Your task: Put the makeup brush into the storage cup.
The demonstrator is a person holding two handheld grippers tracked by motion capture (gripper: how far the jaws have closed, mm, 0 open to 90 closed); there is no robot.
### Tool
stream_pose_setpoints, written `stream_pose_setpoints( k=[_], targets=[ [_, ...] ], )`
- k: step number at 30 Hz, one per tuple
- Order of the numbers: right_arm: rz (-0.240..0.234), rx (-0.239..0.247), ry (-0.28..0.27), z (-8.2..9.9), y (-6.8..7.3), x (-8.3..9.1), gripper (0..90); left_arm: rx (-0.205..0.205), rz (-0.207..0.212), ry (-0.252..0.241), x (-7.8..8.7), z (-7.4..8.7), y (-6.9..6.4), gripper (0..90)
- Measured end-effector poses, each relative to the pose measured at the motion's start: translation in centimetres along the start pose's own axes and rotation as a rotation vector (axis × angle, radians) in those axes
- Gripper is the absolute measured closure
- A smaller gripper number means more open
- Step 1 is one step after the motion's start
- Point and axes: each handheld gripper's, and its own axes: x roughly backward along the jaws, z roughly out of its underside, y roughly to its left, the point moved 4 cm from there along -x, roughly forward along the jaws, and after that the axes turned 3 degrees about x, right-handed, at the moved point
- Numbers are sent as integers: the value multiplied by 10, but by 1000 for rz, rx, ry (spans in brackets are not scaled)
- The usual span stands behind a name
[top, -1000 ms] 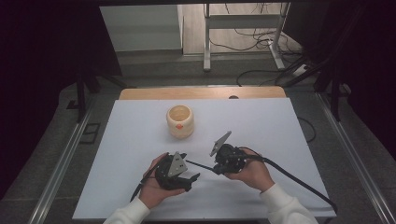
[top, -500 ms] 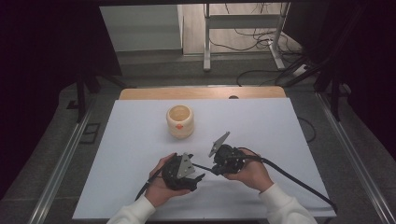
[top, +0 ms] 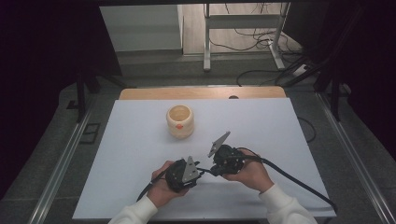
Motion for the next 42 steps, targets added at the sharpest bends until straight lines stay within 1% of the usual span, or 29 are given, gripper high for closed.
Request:
stream_pose_setpoints(
  k=[3, 5, 6, 8, 9, 10, 11, 13, 15, 16, 17, 18, 19, 20, 21, 23, 24, 25, 26, 27, 30, 31, 32, 33, 34, 37, 40, 41, 42],
  targets=[
    [-2, -1, -16, -1, 0, 2, 835, -26, 15, 14, -1, 1, -3, 693],
    [0, -6, -28, -1, 0, 4, 823, -45, 42, 15, 0, 0, -5, 737],
    [4, -9, -33, -1, -1, 5, 809, -49, 64, 15, 0, 0, -6, 762],
    [26, -18, -57, -2, -2, 8, 761, -64, 98, 15, 0, 0, -9, 816],
    [26, -18, -57, -2, -2, 8, 761, -64, 98, 15, 0, 0, -9, 835],
    [31, -21, -69, -3, -3, 9, 747, -76, 108, 25, 0, -1, -12, 835],
    [25, -27, -78, -3, -3, 9, 715, -73, 118, 24, 0, -2, -13, 838],
    [42, -36, -88, -4, -4, 9, 647, -72, 121, 26, 1, -2, -13, 838],
    [52, -53, -112, -5, -6, 11, 573, -45, 129, 15, 2, -1, -10, 838],
    [62, -60, -132, -5, -7, 13, 520, -45, 129, 15, 2, -1, -10, 838],
    [79, -72, -157, -6, -9, 15, 459, -27, 135, 4, 3, -1, -7, 838],
    [91, -82, -176, -7, -9, 18, 422, -20, 136, 1, 4, 0, -6, 838],
    [96, -89, -198, -7, -10, 20, 391, -3, 134, -7, 4, 0, -6, 838],
    [99, -102, -216, -7, -11, 23, 367, 3, 132, -8, 4, 0, -4, 838],
    [99, -102, -216, -7, -11, 23, 367, 3, 132, -8, 4, 0, -4, 838],
    [118, -112, -271, -5, -14, 29, 318, 27, 128, -11, 6, 2, 0, 838],
    [118, -112, -271, -5, -14, 29, 318, 27, 128, -11, 6, 2, 0, 838],
    [128, -111, -290, -5, -15, 31, 309, 46, 129, -22, 7, 3, 2, 838],
    [136, -123, -321, -3, -17, 34, 294, 53, 128, -21, 9, 4, 4, 838],
    [147, -137, -347, 0, -19, 37, 276, 76, 126, -29, 11, 5, 7, 838],
    [165, -150, -372, 8, -23, 42, 259, 98, 124, -35, 14, 7, 12, 838],
    [166, -155, -382, 11, -25, 43, 256, 116, 125, -43, 14, 7, 13, 838],
    [166, -162, -391, 15, -26, 44, 252, 119, 127, -43, 15, 7, 14, 838],
    [166, -162, -391, 15, -26, 44, 252, 119, 127, -43, 15, 7, 14, 838],
    [173, -179, -404, 22, -29, 45, 253, 135, 124, -48, 16, 8, 16, 838],
    [172, -192, -413, 29, -30, 45, 252, 146, 122, -52, 16, 9, 17, 838],
    [177, -193, -411, 34, -31, 44, 247, 155, 119, -56, 17, 9, 18, 838],
    [181, -198, -409, 37, -33, 45, 245, 173, 128, -62, 19, 9, 18, 838],
    [181, -201, -408, 39, -33, 45, 244, 175, 127, -65, 20, 9, 18, 838]
  ],
)
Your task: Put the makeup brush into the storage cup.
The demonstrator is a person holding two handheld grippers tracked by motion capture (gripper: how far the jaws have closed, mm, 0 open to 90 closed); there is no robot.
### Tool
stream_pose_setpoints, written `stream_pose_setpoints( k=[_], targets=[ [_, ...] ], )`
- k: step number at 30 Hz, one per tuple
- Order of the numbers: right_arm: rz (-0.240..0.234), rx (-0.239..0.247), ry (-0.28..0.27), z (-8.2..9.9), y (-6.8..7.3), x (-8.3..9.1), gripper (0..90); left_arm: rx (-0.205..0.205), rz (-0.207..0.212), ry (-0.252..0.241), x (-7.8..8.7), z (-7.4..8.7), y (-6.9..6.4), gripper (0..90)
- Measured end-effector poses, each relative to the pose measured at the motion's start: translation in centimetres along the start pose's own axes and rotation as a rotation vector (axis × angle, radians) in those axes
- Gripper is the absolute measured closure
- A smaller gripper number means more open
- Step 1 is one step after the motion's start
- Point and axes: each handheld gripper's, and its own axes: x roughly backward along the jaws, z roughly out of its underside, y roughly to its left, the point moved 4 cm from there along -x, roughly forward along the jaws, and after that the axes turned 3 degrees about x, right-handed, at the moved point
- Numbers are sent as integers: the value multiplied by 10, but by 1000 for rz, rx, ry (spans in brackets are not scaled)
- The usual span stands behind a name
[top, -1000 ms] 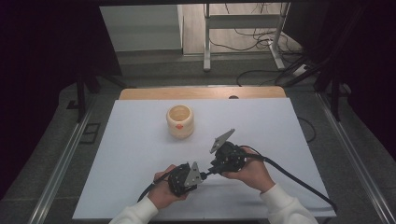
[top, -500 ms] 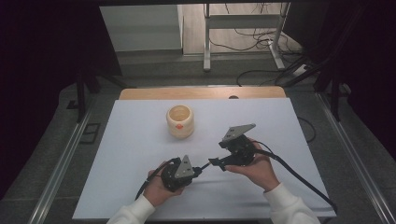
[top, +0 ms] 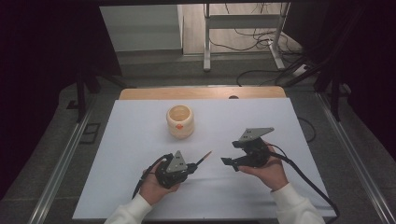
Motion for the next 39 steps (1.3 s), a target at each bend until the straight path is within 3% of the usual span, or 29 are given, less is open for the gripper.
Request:
stream_pose_setpoints(
  k=[6, 17, 27, 37, 39],
  targets=[
    [8, -16, 8, 7, -5, 0, 241, 15, 14, -17, 3, -1, 1, 838],
    [21, -26, 17, 18, -10, 3, 239, 51, -6, -36, 8, 3, 9, 838],
    [28, -54, -1, 32, -10, 3, 234, 81, -20, -85, 18, 4, 17, 838],
    [95, -85, -29, 57, -16, 17, 208, 108, -38, -114, 28, 6, 25, 838],
    [114, -105, -28, 69, -18, 23, 205, 117, -42, -127, 31, 6, 27, 838]
  ],
)
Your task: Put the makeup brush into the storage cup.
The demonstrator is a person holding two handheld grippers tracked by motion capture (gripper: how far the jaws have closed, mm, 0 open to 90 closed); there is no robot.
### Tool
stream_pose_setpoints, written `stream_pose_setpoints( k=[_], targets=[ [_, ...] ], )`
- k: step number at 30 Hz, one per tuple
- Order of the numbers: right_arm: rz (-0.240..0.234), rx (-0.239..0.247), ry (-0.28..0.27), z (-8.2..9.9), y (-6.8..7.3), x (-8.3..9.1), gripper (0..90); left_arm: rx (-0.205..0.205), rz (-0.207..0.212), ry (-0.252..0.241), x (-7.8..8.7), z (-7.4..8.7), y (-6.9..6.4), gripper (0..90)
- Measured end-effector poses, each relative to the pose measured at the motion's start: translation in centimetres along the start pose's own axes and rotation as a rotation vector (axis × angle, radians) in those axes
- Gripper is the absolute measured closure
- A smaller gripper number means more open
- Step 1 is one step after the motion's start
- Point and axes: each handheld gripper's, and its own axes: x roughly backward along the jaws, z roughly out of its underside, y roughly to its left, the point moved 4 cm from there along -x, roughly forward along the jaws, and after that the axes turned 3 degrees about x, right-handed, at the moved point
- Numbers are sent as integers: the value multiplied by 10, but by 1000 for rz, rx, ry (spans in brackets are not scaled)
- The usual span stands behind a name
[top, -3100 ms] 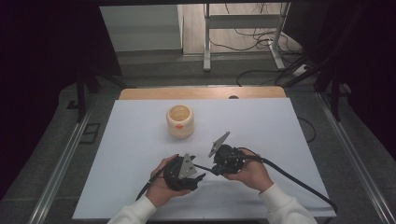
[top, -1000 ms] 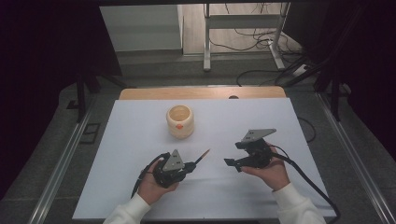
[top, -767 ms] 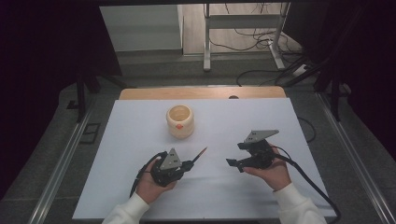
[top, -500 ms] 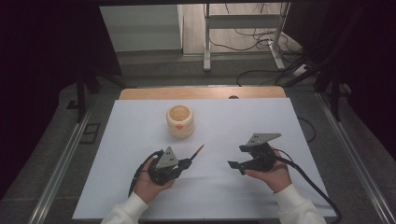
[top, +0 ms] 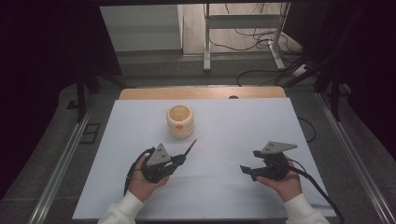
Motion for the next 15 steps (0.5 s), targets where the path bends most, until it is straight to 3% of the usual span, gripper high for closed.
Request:
stream_pose_setpoints(
  k=[9, 15],
  targets=[
    [44, -32, 2, 16, -10, 7, 204, 24, -8, -24, 5, -1, 5, 838],
    [41, -39, 9, 17, -12, 6, 203, 43, -11, -43, 9, -1, 9, 838]
  ],
)
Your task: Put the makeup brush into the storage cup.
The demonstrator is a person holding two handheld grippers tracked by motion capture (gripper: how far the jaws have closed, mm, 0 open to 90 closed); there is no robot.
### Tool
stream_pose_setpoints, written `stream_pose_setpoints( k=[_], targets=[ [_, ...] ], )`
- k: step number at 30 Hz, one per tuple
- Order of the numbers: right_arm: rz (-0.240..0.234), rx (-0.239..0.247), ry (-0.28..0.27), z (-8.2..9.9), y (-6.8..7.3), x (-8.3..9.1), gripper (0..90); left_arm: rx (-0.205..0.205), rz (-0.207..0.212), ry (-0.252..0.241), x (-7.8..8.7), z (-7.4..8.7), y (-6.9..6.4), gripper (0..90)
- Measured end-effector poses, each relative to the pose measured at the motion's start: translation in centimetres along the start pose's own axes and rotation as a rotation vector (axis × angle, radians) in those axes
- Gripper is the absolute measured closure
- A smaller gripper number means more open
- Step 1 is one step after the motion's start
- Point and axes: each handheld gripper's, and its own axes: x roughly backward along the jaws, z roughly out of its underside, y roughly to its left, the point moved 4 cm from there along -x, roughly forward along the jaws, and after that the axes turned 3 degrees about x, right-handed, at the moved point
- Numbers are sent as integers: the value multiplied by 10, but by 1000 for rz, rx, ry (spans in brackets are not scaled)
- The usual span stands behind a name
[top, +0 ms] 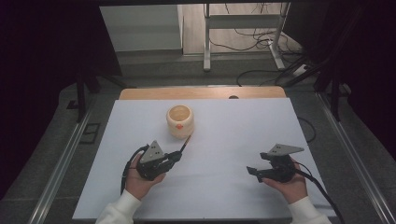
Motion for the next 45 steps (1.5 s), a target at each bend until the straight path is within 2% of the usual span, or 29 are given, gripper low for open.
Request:
stream_pose_setpoints(
  k=[19, 25, 28, 31, 42, 45],
  targets=[
    [-9, 8, 25, 2, -1, -6, 203, 31, -7, -53, 6, -10, 6, 839],
    [-11, 3, 25, 2, -1, -6, 202, 29, -8, -74, 9, -18, 7, 838],
    [-11, 2, 24, 1, -1, -5, 202, 52, 1, -98, 11, -25, 12, 839],
    [-10, 1, 23, 1, -1, -5, 200, 56, -7, -104, 11, -29, 14, 839],
    [-9, 1, 28, 1, -1, -5, 199, 83, 7, -128, 9, -52, 25, 838],
    [-8, 4, 29, 2, -1, -5, 199, 77, 2, -127, 9, -56, 28, 838]
  ],
)
